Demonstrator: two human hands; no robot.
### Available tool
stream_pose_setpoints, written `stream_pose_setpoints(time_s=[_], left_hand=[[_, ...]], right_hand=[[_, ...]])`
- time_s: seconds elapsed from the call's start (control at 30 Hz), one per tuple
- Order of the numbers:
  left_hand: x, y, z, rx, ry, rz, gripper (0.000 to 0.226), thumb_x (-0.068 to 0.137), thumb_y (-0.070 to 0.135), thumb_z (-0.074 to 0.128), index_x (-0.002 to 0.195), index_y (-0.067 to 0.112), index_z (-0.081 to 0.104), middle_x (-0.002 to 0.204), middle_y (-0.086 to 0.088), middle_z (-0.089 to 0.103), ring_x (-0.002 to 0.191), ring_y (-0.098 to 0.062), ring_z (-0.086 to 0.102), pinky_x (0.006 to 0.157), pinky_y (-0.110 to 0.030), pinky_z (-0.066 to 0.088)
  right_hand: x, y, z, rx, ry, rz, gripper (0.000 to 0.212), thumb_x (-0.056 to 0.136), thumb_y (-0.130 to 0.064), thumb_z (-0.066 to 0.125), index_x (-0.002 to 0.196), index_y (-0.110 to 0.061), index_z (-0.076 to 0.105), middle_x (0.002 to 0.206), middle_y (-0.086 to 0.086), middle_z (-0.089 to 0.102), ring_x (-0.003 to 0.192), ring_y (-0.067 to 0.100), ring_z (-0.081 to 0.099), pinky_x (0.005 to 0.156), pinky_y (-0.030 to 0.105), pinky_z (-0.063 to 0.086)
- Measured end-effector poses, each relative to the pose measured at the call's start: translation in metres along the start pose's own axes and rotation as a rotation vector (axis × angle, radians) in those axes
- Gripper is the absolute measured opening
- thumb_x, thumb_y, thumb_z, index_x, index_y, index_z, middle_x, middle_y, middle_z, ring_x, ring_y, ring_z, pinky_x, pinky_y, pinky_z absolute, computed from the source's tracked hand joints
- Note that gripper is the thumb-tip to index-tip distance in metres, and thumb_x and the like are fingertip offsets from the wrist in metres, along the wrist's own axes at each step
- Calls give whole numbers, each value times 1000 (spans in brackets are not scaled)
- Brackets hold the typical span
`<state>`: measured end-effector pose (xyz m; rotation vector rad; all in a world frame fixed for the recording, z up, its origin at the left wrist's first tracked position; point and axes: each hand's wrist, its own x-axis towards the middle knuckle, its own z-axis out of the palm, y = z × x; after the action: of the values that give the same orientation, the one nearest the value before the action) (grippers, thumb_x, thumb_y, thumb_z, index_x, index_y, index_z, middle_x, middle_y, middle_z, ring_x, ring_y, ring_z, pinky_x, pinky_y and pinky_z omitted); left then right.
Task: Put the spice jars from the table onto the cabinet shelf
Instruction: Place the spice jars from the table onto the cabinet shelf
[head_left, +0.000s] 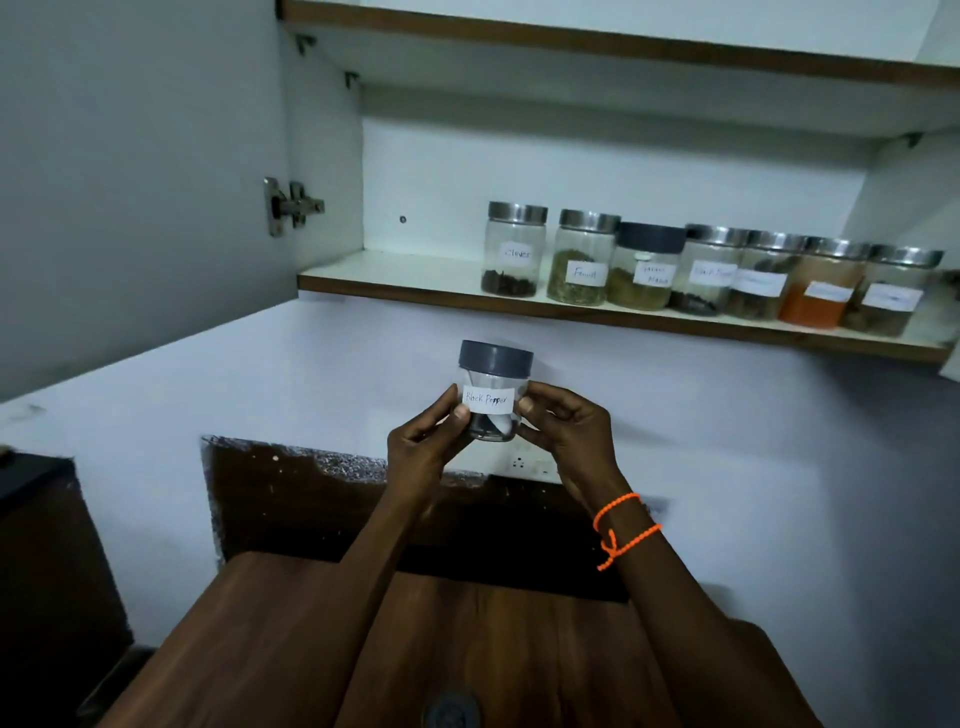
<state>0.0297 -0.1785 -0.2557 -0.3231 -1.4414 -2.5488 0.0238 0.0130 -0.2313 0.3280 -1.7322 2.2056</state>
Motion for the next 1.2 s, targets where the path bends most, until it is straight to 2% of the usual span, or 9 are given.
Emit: stream_pose_setpoints(time_s=[0.13, 0.3, 0.4, 0.5, 0.63, 0.73, 0.83, 1.03, 1.2], left_hand=[[0, 9, -3, -19, 2, 26, 52, 78, 20, 79, 128, 9, 69, 115, -3, 78, 109, -22, 75, 91, -39, 62], [6, 20, -2, -34, -3, 88, 50, 80, 18, 78, 128, 9, 69, 116, -3, 77, 109, -23, 74, 93, -42, 61], [19, 37, 3, -10, -14, 186, 52, 80, 25, 81, 129, 12, 70, 120, -7, 76, 112, -27, 73, 90, -40, 62], [41, 63, 12, 38, -20, 307, 47, 83, 26, 84, 128, 17, 72, 120, -4, 76, 112, -22, 73, 88, -35, 62], [79, 98, 23, 61, 14, 379, 50, 84, 20, 83, 131, 10, 69, 119, -6, 76, 107, -22, 74, 88, -38, 62], [104, 112, 26, 175, 16, 443, 41, 90, 23, 78, 130, 20, 71, 117, -4, 77, 108, -25, 74, 90, -38, 61], [121, 111, 26, 424, 28, 488, 22, 96, 24, 69, 115, 32, 75, 102, -3, 80, 101, -28, 76, 91, -47, 62], [141, 109, 40, 819, 109, 461, 22, 98, 27, 62, 106, 9, 73, 94, -10, 77, 86, -31, 73, 83, -49, 60], [143, 102, 49, 853, 141, 507, 20, 97, 25, 64, 105, 7, 71, 95, -8, 76, 91, -27, 70, 83, -39, 56]], right_hand=[[4, -6, 10, -22, -8, -14, 29, 83, -5, 82, 112, -9, 79, 112, 13, 79, 104, 29, 77, 87, 45, 64], [8, -18, 26, -18, -3, -56, 24, 83, -4, 82, 104, -18, 82, 107, 10, 81, 100, 24, 78, 84, 39, 64], [18, -29, 45, -17, 70, -101, 16, 82, -9, 84, 94, -20, 84, 100, 9, 82, 96, 23, 76, 88, 41, 63], [34, -44, 72, -68, 118, -178, 16, 83, -22, 85, 99, -19, 84, 101, 6, 82, 99, 20, 76, 89, 39, 61], [65, -69, 112, -230, 191, -304, 16, 94, -27, 73, 98, -15, 83, 93, 1, 81, 97, 15, 76, 85, 31, 60], [85, -83, 133, -511, 219, -442, 37, 100, -24, 60, 66, -11, 63, 69, 11, 66, 71, 16, 55, 66, 32, 39], [100, -86, 141, -750, 249, -390, 47, 102, -22, 53, 56, -19, 41, 68, 13, 57, 70, 23, 49, 67, 27, 32], [105, -77, 135, -900, 251, -263, 28, 99, -22, 52, 76, -10, 65, 89, 18, 74, 90, 36, 67, 68, 28, 38], [99, -71, 128, -911, 250, -356, 26, 97, -20, 57, 88, -2, 74, 89, 18, 75, 89, 34, 69, 68, 25, 33]])
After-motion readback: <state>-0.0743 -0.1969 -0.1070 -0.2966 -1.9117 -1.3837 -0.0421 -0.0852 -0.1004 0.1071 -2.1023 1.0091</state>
